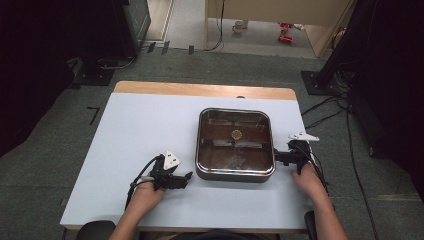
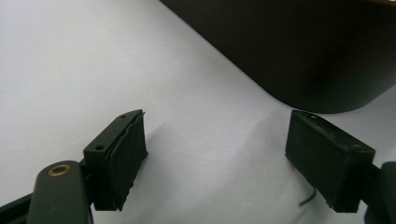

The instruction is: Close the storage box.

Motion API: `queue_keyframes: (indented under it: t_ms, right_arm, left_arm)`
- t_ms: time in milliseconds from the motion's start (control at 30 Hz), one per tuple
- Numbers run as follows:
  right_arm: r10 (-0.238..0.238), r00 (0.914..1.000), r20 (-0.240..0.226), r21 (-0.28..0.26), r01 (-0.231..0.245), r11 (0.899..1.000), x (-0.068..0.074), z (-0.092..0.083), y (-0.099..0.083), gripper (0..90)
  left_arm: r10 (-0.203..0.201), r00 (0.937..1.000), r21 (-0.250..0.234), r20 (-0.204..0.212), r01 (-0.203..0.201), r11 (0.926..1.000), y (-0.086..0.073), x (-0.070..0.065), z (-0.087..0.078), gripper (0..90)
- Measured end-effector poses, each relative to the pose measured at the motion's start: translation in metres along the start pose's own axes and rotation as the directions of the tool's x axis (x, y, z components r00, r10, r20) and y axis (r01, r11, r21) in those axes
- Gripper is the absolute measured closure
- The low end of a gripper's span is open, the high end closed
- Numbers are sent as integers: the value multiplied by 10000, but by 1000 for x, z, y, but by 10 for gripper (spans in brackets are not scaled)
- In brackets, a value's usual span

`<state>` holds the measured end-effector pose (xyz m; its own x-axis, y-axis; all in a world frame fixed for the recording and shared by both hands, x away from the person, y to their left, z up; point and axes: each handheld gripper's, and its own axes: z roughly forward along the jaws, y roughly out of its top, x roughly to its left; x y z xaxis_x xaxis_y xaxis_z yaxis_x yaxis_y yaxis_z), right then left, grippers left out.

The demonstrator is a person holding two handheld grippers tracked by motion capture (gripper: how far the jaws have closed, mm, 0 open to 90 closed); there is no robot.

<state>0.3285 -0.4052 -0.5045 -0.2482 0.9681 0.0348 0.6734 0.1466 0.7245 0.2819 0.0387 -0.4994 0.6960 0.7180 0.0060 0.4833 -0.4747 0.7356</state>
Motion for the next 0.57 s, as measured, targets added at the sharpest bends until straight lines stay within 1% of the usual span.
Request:
queue_keyframes:
  t_ms: [300,333,367,433,500,567]
  right_arm:
    - [-1,10000,-1,-1,1,10000,0,0,0,111]
    - [-2,10000,-1,-3,2,10000,0,0,0,111]
    - [0,10000,1,-6,0,10000,0,0,0,111]
    - [-1,10000,1,-9,1,10000,0,0,0,111]
    - [-6,10000,4,-10,6,10000,0,0,0,111]
    - [-4,10000,3,-7,4,10000,0,0,0,111]
  left_arm:
    - [-22,10000,18,-69,22,10000,0,0,0,189]
    - [-36,9999,39,-124,37,10000,0,0,0,181]
    - [-208,9995,103,-224,210,9997,0,1,1,136]
    - [-234,9995,126,-204,237,9996,0,1,1,134]
    - [-364,9986,127,-396,369,9992,0,-1,1,135]
    - [-366,9980,98,-515,371,9993,0,-3,0,135]
